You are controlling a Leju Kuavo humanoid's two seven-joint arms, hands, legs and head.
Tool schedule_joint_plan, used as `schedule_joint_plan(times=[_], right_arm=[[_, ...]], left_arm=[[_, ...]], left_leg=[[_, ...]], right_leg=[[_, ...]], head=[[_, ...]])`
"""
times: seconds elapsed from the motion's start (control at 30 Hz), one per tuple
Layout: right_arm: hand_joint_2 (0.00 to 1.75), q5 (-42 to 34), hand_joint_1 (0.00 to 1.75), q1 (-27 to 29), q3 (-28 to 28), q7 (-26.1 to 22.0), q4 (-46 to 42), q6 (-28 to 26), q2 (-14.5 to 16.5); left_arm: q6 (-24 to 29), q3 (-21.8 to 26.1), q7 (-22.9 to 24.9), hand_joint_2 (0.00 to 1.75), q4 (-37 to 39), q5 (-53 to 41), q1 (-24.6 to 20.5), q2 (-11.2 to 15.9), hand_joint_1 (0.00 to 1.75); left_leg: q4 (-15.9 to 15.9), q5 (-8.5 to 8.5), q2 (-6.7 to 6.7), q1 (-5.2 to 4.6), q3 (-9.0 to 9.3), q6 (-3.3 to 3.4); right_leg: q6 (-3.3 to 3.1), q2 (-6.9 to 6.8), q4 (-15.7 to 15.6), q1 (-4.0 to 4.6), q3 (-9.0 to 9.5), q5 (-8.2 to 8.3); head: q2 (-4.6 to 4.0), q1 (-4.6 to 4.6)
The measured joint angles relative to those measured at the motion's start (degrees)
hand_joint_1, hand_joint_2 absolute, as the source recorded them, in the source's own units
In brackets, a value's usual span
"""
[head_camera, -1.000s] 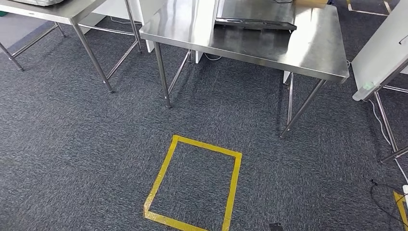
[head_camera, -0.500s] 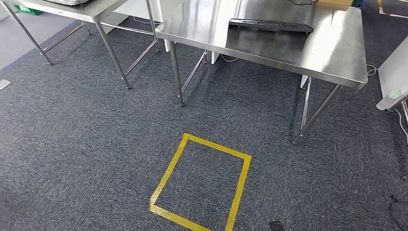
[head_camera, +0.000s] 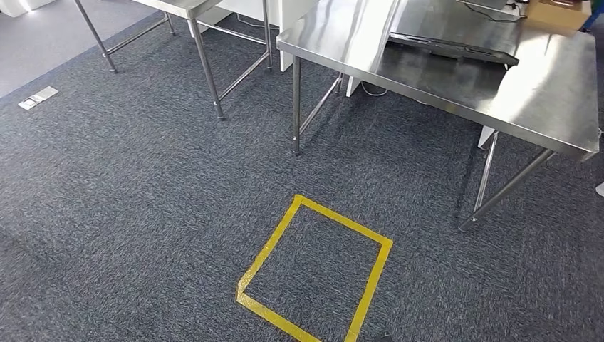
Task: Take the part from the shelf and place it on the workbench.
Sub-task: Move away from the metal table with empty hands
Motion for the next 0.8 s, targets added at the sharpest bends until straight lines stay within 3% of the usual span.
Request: schedule_joint_plan(times=[0.03, 0.07, 0.13, 0.17, 0.23, 0.3, 0.33, 0.4, 0.47, 0.53, 0.57, 0.6, 0.63, 0.7, 0.73, 0.8], right_arm=[[0.00, 0.5, 0.00, 0.1, 0.4, 0.3, 0.1, 0.1, 0.0], [0.00, 0.9, 0.00, 0.3, 0.8, 0.5, 0.1, 0.1, 0.0], [0.00, 1.4, 0.00, 0.4, 1.4, 0.8, 0.1, 0.2, 0.0], [0.00, 1.4, 0.00, 0.4, 1.7, 0.9, 0.2, 0.3, 0.0], [0.00, 1.5, 0.00, 0.5, 1.9, 0.9, 0.2, 0.3, 0.0], [0.00, 1.4, 0.00, 0.5, 2.0, 1.0, 0.3, 0.3, 0.1], [0.00, 1.4, 0.00, 0.5, 2.0, 1.0, 0.3, 0.3, 0.2], [0.00, 1.4, 0.00, 0.6, 2.0, 1.0, 0.3, 0.3, 0.2], [0.00, 1.3, 0.00, 0.9, 2.0, 0.9, 0.3, 0.3, 0.2], [0.00, 1.1, 0.00, 1.3, 2.0, 0.8, 0.3, 0.2, 0.3], [0.00, 1.0, 0.00, 1.4, 2.0, 0.7, 0.3, 0.2, 0.3], [0.00, 1.0, 0.00, 1.4, 2.0, 0.6, 0.3, 0.1, 0.3], [0.00, 1.0, 0.00, 1.4, 2.0, 0.5, 0.3, 0.1, 0.3], [0.00, 1.0, 0.00, 1.4, 2.0, 0.4, 0.3, 0.0, 0.4], [0.00, 1.0, 0.00, 1.4, 2.0, 0.3, 0.3, 0.0, 0.4], [0.00, 1.1, 0.00, 1.4, 2.0, 0.3, 0.3, -0.1, 0.4]], left_arm=[[0.3, 0.0, 0.5, 0.00, 0.0, -0.4, 0.1, 0.0, 0.00], [0.6, 0.0, 1.1, 0.00, 0.1, -0.9, 0.1, -0.1, 0.00], [0.9, -0.2, 1.7, 0.00, 0.1, -1.4, 0.2, -0.2, 0.00], [1.0, -0.4, 1.9, 0.00, 0.1, -1.6, 0.2, -0.2, 0.00], [1.1, -0.8, 2.1, 0.00, 0.1, -2.0, 0.2, -0.2, 0.00], [1.2, -0.9, 2.2, 0.00, 0.1, -2.2, 0.4, -0.2, 0.00], [1.2, -0.9, 2.3, 0.00, 0.1, -2.2, 0.5, -0.2, 0.00], [1.2, -0.9, 2.4, 0.00, 0.1, -2.4, 0.6, -0.2, 0.00], [1.2, -1.0, 2.5, 0.00, 0.1, -2.6, 0.5, -0.2, 0.00], [1.2, -1.2, 2.7, 0.00, 0.1, -3.0, 0.6, -0.2, 0.00], [1.2, -1.2, 2.7, 0.00, 0.1, -3.1, 0.6, -0.2, 0.00], [1.2, -1.3, 2.8, 0.00, 0.1, -3.2, 0.7, -0.2, 0.00], [1.2, -1.3, 2.8, 0.00, 0.1, -3.3, 0.7, -0.2, 0.00], [1.2, -1.5, 2.9, 0.00, 0.1, -3.5, 0.5, -0.1, 0.00], [1.2, -1.6, 2.9, 0.00, 0.1, -3.6, 0.4, -0.1, 0.00], [1.3, -1.7, 3.1, 0.00, 0.1, -3.6, 0.4, -0.1, 0.00]], left_leg=[[0.0, 0.12, -0.72, 0.00, -0.12, -0.04], [0.1, 0.22, -1.43, 0.02, -0.17, -0.15], [0.2, 0.41, -2.67, 0.08, -0.25, -0.49], [0.4, 0.44, -3.26, -0.01, -0.37, -0.75], [0.7, 0.59, -4.22, -0.17, -0.74, -1.40], [0.7, 0.89, -5.05, -0.06, -1.07, -2.08], [1.0, 0.69, -4.71, 0.05, -1.33, -2.36], [4.3, -1.62, -2.55, 0.21, -2.88, -2.80], [11.7, -5.73, -0.24, 0.31, -6.15, -3.23], [17.0, -7.54, 0.49, 0.43, -8.51, -3.52], [16.7, -6.86, 0.71, 0.47, -8.21, -3.55], [14.0, -5.28, 1.09, 0.50, -6.68, -3.50], [10.1, -3.47, 2.01, 0.49, -4.41, -3.35], [3.3, -1.39, 3.94, 0.15, -0.66, -2.93], [1.8, -1.22, 4.45, -0.07, 0.07, -2.66], [1.3, -1.23, 3.64, -0.44, 0.01, -2.00]], right_leg=[[0.35, 0.10, 1.2, -0.10, -0.52, -0.13], [0.90, 0.23, 0.0, -0.20, 0.15, 0.73], [2.00, 1.56, -7.4, -0.64, 3.83, 3.90], [2.17, 2.54, -11.1, -0.79, 5.44, 5.27], [1.63, 3.75, -14.7, -0.85, 6.79, 6.47], [0.62, 2.90, -14.9, -0.76, 6.86, 6.78], [0.17, 2.41, -15.0, -0.85, 6.99, 7.00], [-0.69, 1.27, -15.1, -1.08, 7.12, 7.35], [-1.19, -0.08, -15.1, -0.74, 7.00, 7.39], [-1.34, -1.51, -15.1, -0.51, 6.86, 7.36], [-1.35, -2.10, -15.1, -0.48, 6.84, 7.34], [-1.32, -2.65, -15.1, -0.47, 6.88, 7.29], [-1.28, -3.11, -15.1, -0.41, 6.98, 7.23], [-0.93, -3.97, -15.0, 0.05, 7.05, 6.95], [-0.75, -4.38, -15.0, 0.28, 7.10, 6.85], [-0.24, -5.33, -15.2, 0.53, 7.23, 6.75]], head=[[0.00, 0.00], [0.00, 0.00], [0.00, 0.01], [0.00, 0.01], [0.00, -0.04], [0.00, -0.11], [0.00, -0.12], [0.00, -0.35], [0.00, -0.56], [0.00, -0.57], [0.00, -0.57], [0.00, -0.58], [0.00, -0.58], [0.00, -0.53], [0.00, -0.45], [0.00, -0.27]])
